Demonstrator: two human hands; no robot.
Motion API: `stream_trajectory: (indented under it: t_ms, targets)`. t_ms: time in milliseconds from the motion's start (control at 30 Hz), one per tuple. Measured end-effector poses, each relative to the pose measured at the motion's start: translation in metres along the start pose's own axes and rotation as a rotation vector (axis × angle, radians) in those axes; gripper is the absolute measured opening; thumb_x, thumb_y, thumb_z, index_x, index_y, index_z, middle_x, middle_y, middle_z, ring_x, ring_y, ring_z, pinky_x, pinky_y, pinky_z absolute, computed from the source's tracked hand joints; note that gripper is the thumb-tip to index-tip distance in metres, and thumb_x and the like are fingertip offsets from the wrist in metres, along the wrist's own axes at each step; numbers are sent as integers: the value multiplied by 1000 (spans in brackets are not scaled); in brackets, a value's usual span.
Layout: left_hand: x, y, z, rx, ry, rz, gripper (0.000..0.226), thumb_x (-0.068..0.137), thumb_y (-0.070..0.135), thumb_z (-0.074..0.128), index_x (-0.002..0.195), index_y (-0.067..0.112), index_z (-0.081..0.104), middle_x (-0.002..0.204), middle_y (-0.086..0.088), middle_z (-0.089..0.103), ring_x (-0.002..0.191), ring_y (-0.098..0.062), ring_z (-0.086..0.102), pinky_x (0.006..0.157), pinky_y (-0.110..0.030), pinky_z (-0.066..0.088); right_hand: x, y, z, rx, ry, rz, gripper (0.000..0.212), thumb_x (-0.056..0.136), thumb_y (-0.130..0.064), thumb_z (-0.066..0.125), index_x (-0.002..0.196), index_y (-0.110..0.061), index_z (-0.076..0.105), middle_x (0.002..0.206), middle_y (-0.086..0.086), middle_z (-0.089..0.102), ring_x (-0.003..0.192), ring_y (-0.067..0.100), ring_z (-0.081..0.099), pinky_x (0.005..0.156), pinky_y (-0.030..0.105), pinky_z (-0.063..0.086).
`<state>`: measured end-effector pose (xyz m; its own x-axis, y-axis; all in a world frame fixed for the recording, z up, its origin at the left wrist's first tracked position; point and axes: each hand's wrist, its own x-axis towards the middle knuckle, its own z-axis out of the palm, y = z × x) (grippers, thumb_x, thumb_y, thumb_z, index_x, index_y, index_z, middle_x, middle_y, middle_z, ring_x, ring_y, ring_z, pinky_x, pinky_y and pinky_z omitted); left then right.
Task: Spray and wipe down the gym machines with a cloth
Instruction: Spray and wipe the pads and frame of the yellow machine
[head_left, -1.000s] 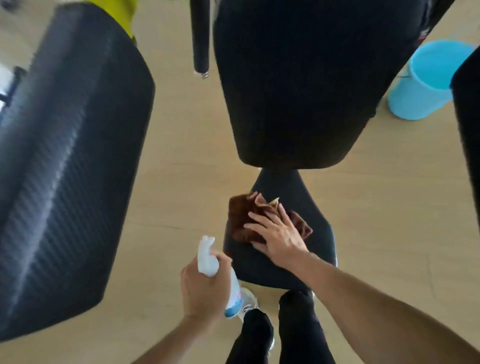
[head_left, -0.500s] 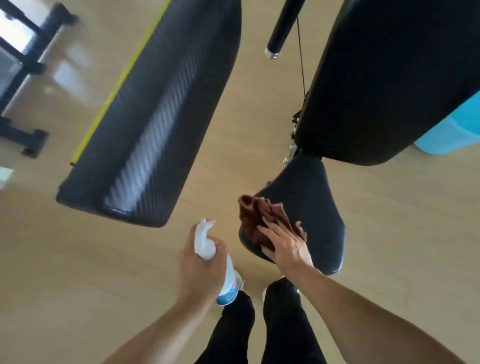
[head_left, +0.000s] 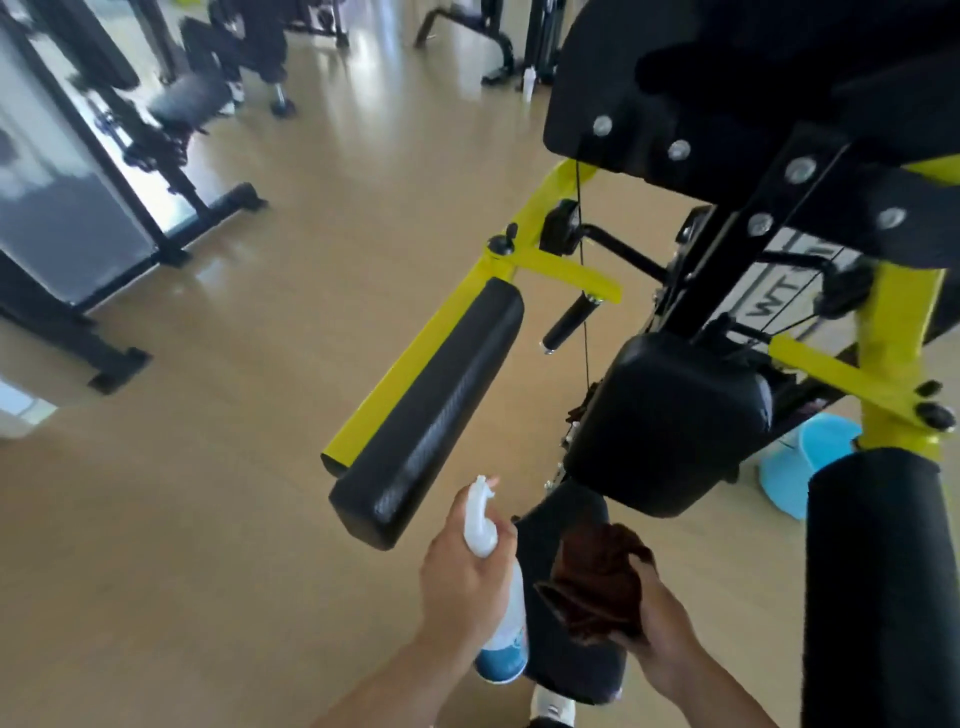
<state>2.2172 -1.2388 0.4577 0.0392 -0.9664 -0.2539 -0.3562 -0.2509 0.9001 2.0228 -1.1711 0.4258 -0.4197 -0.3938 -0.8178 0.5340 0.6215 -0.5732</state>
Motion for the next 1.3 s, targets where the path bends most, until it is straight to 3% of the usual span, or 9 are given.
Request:
stream_trajectory:
  t_ms: [200,333,533,700,833,933,1000,1167,1300]
  targets:
    - [10,31,16,-15,200,-110,9,91,35,60,98,32,64,89,12,71,89,-12,67,89,-39,54,11,-26,36,-4,-174,-29,38,101,-44,60,127,-18,65,111,10,76,103,33,72,79,44,58]
    - [1,46,25,1,302,-155,20,94,30,58,112,38,62,103,16,70,97,-8,66,90,-31,50,14,-46,44,-104,-281,-6,23,101,-42,60,112,-23,63,108,10,74,101,29,70,72,39,53]
    - [-17,52,28,28,459,-252,9,92,23,58,85,20,62,76,3,68,73,-15,66,73,-41,58,17,-70,41,-96,-359,49,14,102,-38,62,101,-24,60,104,9,70,97,26,66,83,46,53]
    - [-35,36,29,-57,507,-280,41,85,35,51,126,32,56,108,11,71,95,-15,69,88,-40,57,20,-65,43,-219,-412,45,19,103,-36,62,99,-18,62,103,12,71,95,25,66,89,48,53]
    - [-45,28,26,-163,600,-323,11,97,17,59,107,17,64,92,-1,72,86,-24,69,85,-44,59,24,-54,48,-308,-439,52,28,100,-42,64,110,-15,66,108,14,74,101,29,69,81,44,56]
    - [-50,24,22,-128,656,-298,11,98,19,57,107,23,61,89,5,70,83,-19,69,75,-31,56,24,-50,54,-371,-461,66,34,100,-43,64,114,-12,66,109,14,74,102,29,69,75,41,55]
    - [-53,23,21,-117,642,-304,16,97,22,56,112,29,58,92,7,69,84,-17,68,72,-23,51,21,-49,57,-394,-476,79,35,101,-43,63,115,-12,66,109,14,74,101,29,69,75,41,55]
    - [-59,21,24,-63,590,-345,6,97,26,57,93,23,60,84,4,68,78,-18,67,69,-27,54,19,-47,56,-392,-505,86,32,102,-41,62,115,-12,66,106,14,76,98,27,70,74,41,55]
    - [-63,15,30,-27,516,-339,8,97,28,56,104,32,56,88,7,67,80,-16,68,72,-28,56,27,-45,50,-354,-515,88,37,102,-43,62,122,-12,65,106,14,78,103,29,71,84,45,58]
